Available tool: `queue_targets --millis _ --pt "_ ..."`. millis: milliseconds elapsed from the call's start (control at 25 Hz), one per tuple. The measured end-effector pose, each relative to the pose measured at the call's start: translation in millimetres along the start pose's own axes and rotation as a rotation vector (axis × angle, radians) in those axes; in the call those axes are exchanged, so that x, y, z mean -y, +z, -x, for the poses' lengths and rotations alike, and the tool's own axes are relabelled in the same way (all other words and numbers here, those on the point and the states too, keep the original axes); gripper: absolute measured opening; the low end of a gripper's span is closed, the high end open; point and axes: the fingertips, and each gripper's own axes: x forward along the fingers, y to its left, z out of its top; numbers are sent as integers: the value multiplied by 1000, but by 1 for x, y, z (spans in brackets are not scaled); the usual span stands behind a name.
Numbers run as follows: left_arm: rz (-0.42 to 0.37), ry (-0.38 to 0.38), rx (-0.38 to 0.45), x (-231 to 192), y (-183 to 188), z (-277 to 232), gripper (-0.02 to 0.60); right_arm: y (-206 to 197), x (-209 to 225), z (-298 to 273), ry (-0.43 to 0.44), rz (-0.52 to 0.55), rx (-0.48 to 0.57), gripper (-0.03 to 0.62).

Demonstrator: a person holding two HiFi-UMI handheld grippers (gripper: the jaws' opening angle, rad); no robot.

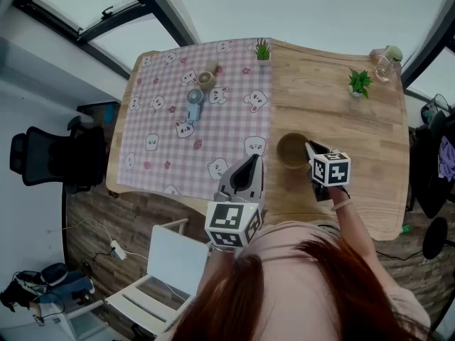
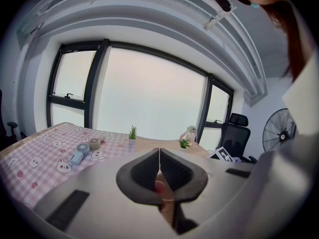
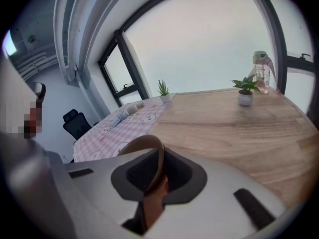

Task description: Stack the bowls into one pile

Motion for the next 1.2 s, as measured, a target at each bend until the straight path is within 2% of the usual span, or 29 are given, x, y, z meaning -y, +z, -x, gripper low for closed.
queue_targets --millis 520,920,1200 --pt "-12 -13 0 2 0 8 11 4 0 7 -23 21 21 31" --pt "-30 -44 14 6 1 19 11 18 -5 27 -39 35 94 31" --pt "-57 -108 49 12 4 32 11 27 -11 48 -66 45 158 31"
